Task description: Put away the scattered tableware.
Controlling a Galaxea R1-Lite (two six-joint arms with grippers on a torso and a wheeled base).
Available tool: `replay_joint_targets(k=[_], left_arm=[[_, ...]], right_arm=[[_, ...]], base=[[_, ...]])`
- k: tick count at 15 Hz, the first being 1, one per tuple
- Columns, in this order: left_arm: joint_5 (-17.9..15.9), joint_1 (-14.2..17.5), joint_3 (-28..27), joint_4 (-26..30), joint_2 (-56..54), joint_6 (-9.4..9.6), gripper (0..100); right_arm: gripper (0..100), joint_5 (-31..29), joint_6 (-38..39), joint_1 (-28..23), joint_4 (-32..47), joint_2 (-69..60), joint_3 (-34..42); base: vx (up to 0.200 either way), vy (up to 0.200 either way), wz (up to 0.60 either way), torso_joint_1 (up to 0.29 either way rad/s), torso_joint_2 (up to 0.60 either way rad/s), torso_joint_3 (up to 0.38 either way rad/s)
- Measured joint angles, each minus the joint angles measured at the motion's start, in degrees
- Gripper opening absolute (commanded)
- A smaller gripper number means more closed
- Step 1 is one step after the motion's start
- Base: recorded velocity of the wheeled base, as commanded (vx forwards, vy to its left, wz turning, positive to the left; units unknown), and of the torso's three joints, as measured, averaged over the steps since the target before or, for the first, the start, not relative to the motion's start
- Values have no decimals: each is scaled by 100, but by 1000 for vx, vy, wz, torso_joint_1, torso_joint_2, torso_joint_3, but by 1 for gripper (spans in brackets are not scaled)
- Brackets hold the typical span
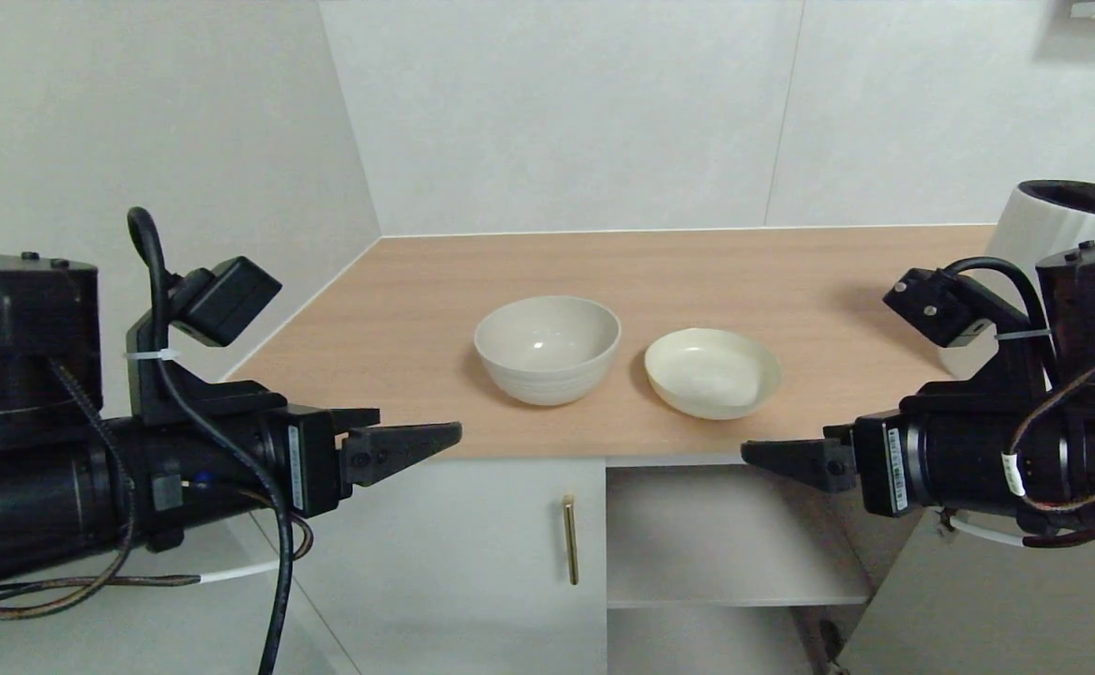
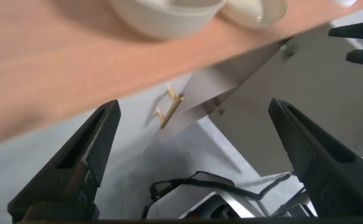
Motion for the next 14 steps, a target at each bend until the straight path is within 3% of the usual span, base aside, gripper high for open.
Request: replay_joint_targets(k=[3, 7, 11, 12, 13, 14], left_arm=[[0, 2, -50, -2, 72, 0, 100], [18, 2, -347, 55, 254, 0, 100], [38, 6, -908, 937, 566, -13, 100], [44, 6, -1005, 1109, 656, -154, 100], [52, 0, -1129, 1165, 756, -416, 100], [63, -9, -1254, 1201, 862, -794, 100]], right_arm=[[100, 0, -12, -10, -144, 29, 0], [100, -1, -321, -184, -232, 182, -69], [100, -145, -263, -449, 1, 579, -550], [100, -249, -146, -482, 50, 684, -631], [100, -374, 5, -505, 61, 818, -734], [100, -511, 163, -538, 77, 964, -841]], base=[[0, 0, 0, 199, -443, -261], [0, 0, 0, 46, -96, -53], [0, 0, 0, 0, 0, 0], [0, 0, 0, 0, 0, 0], [0, 0, 0, 0, 0, 0], [0, 0, 0, 0, 0, 0]])
